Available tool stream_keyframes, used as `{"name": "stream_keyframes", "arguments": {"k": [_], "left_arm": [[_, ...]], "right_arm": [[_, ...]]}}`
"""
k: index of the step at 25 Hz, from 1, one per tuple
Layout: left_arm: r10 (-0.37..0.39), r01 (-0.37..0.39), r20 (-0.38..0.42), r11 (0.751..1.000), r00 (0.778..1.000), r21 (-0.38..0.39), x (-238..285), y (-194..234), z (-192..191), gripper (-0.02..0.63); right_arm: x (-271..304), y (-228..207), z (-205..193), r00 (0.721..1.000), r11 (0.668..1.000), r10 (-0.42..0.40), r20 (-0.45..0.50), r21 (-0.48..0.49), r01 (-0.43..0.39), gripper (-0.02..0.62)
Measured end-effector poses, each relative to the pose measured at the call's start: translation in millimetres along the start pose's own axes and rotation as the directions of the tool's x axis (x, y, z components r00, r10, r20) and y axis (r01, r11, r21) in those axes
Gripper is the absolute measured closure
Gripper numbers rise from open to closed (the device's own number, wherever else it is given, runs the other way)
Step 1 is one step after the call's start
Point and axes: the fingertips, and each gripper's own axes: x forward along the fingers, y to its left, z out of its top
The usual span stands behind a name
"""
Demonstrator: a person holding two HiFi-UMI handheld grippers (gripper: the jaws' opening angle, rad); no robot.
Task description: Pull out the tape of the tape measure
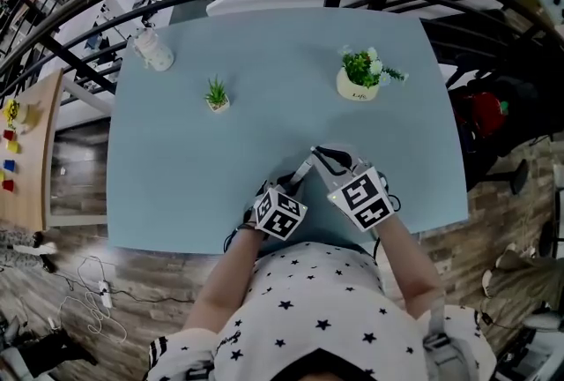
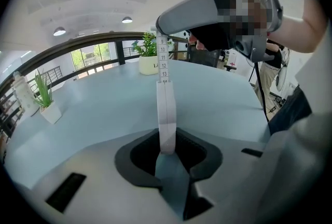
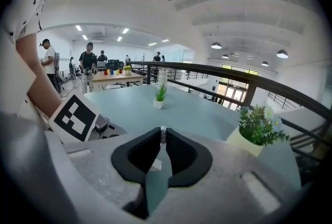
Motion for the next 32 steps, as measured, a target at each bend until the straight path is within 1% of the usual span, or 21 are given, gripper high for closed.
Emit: {"name": "stream_keyframes", "arguments": {"k": [4,9,12,16,19,22,26,29,32], "left_arm": [[-0.001,0.001,0.001,1.000,1.000,0.002,0,1,0,0.522],[-0.004,0.004,0.002,1.000,1.000,-0.001,0,2,-1,0.523],[-0.003,0.003,0.003,1.000,1.000,0.004,-1,2,0,0.523],[-0.002,0.002,0.002,1.000,1.000,0.000,-1,1,-1,0.523],[0.000,0.000,0.003,1.000,1.000,-0.002,-1,2,-1,0.522],[0.002,-0.002,0.002,1.000,1.000,0.000,-1,1,0,0.523],[0.007,-0.007,0.003,1.000,1.000,0.000,-1,1,0,0.522],[0.008,-0.008,0.003,1.000,1.000,0.003,0,1,-1,0.523],[0.010,-0.010,0.004,1.000,1.000,0.002,0,1,-2,0.523]], "right_arm": [[-10,-12,20,0.998,0.999,-0.041,0.056,0.007,0.041,0.555],[-15,-15,31,0.997,0.999,-0.042,0.063,-0.028,0.044,0.555],[-26,-30,45,0.992,0.997,-0.074,0.099,-0.013,0.076,0.555],[-39,-44,62,0.985,0.994,-0.109,0.134,-0.018,0.112,0.555],[-44,-52,67,0.984,0.993,-0.119,0.134,-0.008,0.121,0.555],[-46,-50,69,0.985,0.993,-0.115,0.131,-0.006,0.117,0.555],[-49,-49,71,0.985,0.992,-0.112,0.129,-0.042,0.118,0.555],[-58,-57,82,0.979,0.989,-0.132,0.155,-0.043,0.140,0.555],[-63,-61,88,0.979,0.989,-0.130,0.158,-0.054,0.140,0.555]]}}
